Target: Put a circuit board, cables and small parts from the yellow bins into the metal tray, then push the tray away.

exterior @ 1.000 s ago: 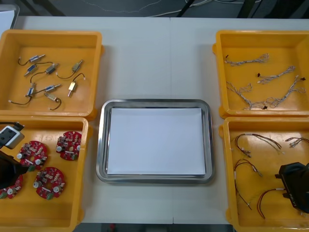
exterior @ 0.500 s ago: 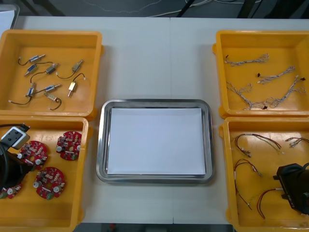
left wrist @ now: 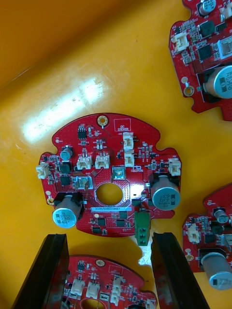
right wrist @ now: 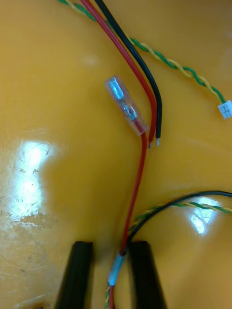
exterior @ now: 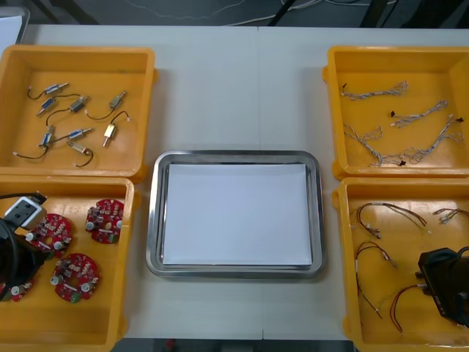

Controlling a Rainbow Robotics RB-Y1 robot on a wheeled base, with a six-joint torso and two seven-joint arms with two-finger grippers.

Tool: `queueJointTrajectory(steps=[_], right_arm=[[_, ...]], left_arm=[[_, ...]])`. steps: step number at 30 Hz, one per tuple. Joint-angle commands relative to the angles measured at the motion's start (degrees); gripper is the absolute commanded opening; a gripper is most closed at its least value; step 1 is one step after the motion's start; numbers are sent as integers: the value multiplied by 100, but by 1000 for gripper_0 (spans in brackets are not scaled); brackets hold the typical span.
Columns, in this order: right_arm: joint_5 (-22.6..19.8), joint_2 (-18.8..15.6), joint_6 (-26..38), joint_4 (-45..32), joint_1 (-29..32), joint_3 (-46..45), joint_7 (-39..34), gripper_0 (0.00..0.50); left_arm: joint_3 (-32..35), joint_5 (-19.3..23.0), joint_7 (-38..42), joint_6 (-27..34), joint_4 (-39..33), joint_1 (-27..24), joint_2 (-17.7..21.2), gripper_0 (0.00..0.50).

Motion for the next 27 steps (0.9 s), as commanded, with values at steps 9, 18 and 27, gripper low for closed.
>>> queueJointTrajectory(steps=[9, 18, 27], right_arm=[[60, 2, 4, -46, -103, 124, 69, 0], [-72, -297, 812, -195, -709, -61, 113, 0], [-204, -402, 2139, -793, -1175, -685, 183, 0]], left_arm=[[-306, -394, 108, -160, 58, -137, -176, 500], [-323, -482, 108, -89, 58, -111, -273, 500], [-446, -798, 205, -195, 102, -111, -308, 500]])
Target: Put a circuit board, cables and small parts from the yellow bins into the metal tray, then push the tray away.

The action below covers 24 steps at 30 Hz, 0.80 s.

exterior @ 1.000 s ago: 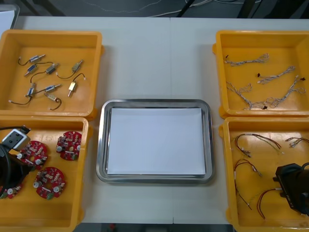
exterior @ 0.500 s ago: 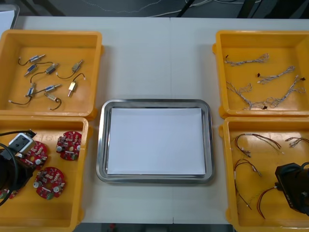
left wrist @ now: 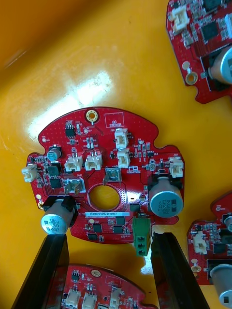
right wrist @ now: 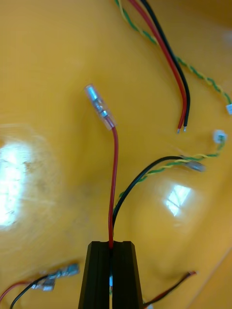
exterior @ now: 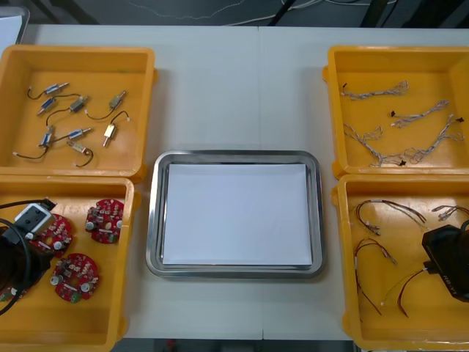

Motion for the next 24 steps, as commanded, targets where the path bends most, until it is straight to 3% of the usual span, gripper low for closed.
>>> queueJointTrajectory(steps=[1, 4, 12, 17, 24], right_arm=[[-118, -231, 472, -622, -173, -515, 191, 0], [-162, -293, 832, -974, -173, -673, 226, 0], [-303, -574, 846, -1853, -182, -849, 393, 0], [-435, -680, 846, -2099, -164, -849, 1079, 0], [-953, -873, 846, -2354, -155, -911, 2195, 0]], left_arm=[[-154, -144, 213, -111, 35, -70, -102, 500], [-154, -135, 213, -128, 53, -70, -102, 500], [-163, -197, 222, -120, 71, -44, -216, 500], [-163, -258, 231, -120, 71, -53, -322, 500], [-171, -267, 266, -120, 62, -79, -374, 500]])
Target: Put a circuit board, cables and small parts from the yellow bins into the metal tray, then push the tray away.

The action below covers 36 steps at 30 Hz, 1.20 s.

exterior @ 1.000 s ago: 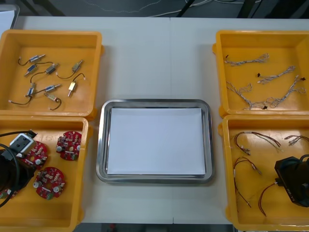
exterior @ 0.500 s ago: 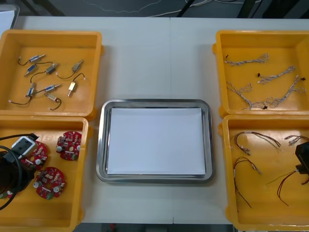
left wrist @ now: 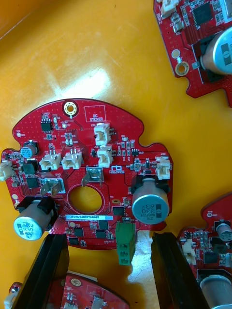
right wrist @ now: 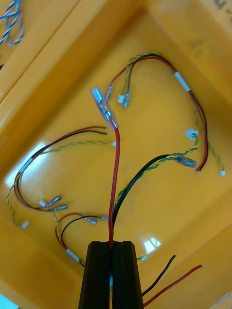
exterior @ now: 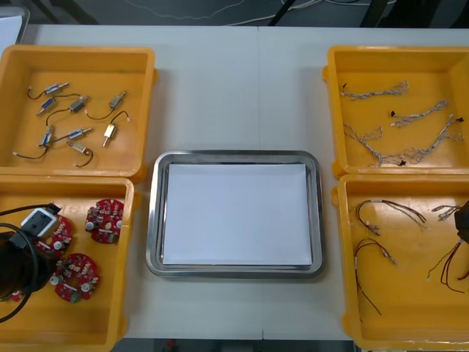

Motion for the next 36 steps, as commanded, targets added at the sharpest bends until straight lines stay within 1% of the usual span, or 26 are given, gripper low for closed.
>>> queueJointTrajectory(steps=[1, 4, 6, 8, 9, 10, 11, 12, 14, 15, 17, 18, 21, 25, 27, 30, 32, 33, 36], right_arm=[[-336, -343, 43, -383, -51, -215, 774, 0], [-529, -422, 43, -515, -51, -206, 1178, 0], [-626, -448, 43, -594, -51, -197, 1433, 0], [-678, -466, 43, -673, -51, -171, 1705, 0], [-696, -474, 43, -752, -51, -136, 1908, 0], [-705, -474, 43, -813, -51, -101, 2083, 0], [-714, -474, 43, -857, -51, -83, 2154, 0], [-722, -474, 43, -898, -51, -39, 2286, 0], [-731, -474, 43, -898, -51, 31, 2505, 0], [-731, -474, 43, -898, -51, 40, 2549, 0], [-758, -483, 43, -898, -51, 58, 2769, 0], [-766, -483, 43, -898, -59, 58, 2830, 0], [-810, -527, 43, -898, -112, 110, 3103, 0], [-819, -721, 43, -898, -253, 418, 3094, 0], [-801, -782, 43, -898, -332, 567, 3085, 0], [-819, -817, 43, -898, -481, 726, 3156, 0], [-916, -852, 43, -898, -622, 813, 3235, 0], [-942, -861, 43, -898, -657, 849, 3252, 0], [-1039, -940, 43, -848, -850, 1016, 3349, 0]], left_arm=[[-71, -70, 265, -61, -38, -88, -120, 500], [-98, -96, 265, -69, -11, -105, -146, 500], [-115, -113, 256, -61, 15, -132, -146, 486], [-168, -175, 274, -78, 33, -167, -155, 484], [-177, -193, 282, -96, 59, -167, -155, 472], [-195, -193, 291, -113, 76, -167, -164, 442], [-195, -193, 291, -122, 85, -176, -164, 425], [-195, -201, 291, -122, 94, -184, -164, 380], [-212, -210, 291, -122, 94, -184, -164, 266], [-221, -210, 300, -122, 94, -193, -164, 225], [-230, -210, 318, -122, 94, -202, -164, 36], [-238, -210, 318, -122, 85, -202, -155, 0], [-230, -184, 318, -122, 85, -211, -164, 0], [-203, -157, 318, -96, 24, -220, -164, 0], [-107, -96, 318, 62, -64, -220, -164, 0], [139, 194, 247, 282, -178, -228, -164, 0], [324, 431, 194, 449, -240, -246, -155, 0], [368, 484, 177, 493, -249, -255, -146, 0], [596, 818, 151, 607, -328, -272, -41, 0]])
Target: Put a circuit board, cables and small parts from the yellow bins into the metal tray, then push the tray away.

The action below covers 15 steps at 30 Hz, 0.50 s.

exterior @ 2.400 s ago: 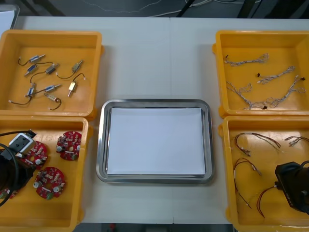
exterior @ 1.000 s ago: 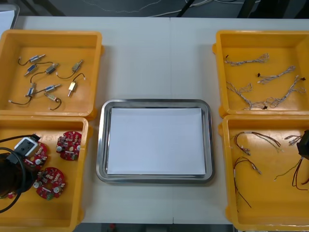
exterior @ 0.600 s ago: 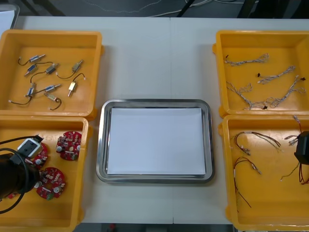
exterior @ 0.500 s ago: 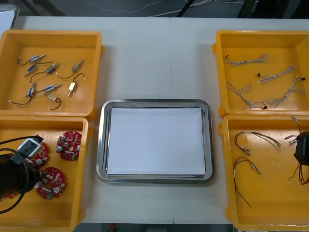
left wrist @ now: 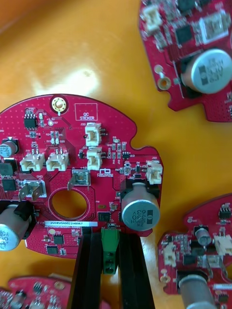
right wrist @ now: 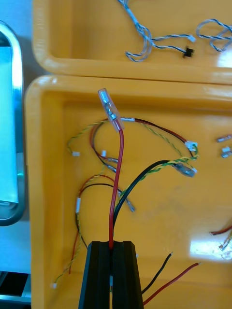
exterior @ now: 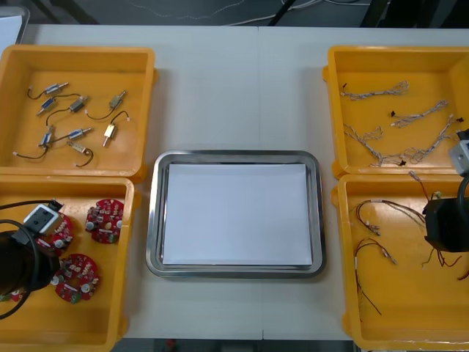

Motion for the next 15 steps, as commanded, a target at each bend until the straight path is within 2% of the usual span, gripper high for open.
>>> queueJointTrajectory(steps=[1, 5, 8, 11, 15], right_arm=[[-144, -293, 23, -85, -424, 322, 352, 0], [-127, -372, 23, 73, -644, 577, 501, 0], [-12, -381, 23, 196, -749, 700, 905, 0], [49, -381, 23, 319, -802, 736, 1231, 0], [58, -381, 23, 469, -890, 762, 1635, 0]], left_arm=[[527, 510, 149, 162, -323, -101, 71, 0], [817, 993, 167, 365, -402, -128, 264, 0], [993, 1257, 228, 637, -542, -207, 352, 0], [1116, 1415, 325, 936, -657, -339, 352, 0], [1177, 1494, 879, 1375, -920, -550, 352, 0]])
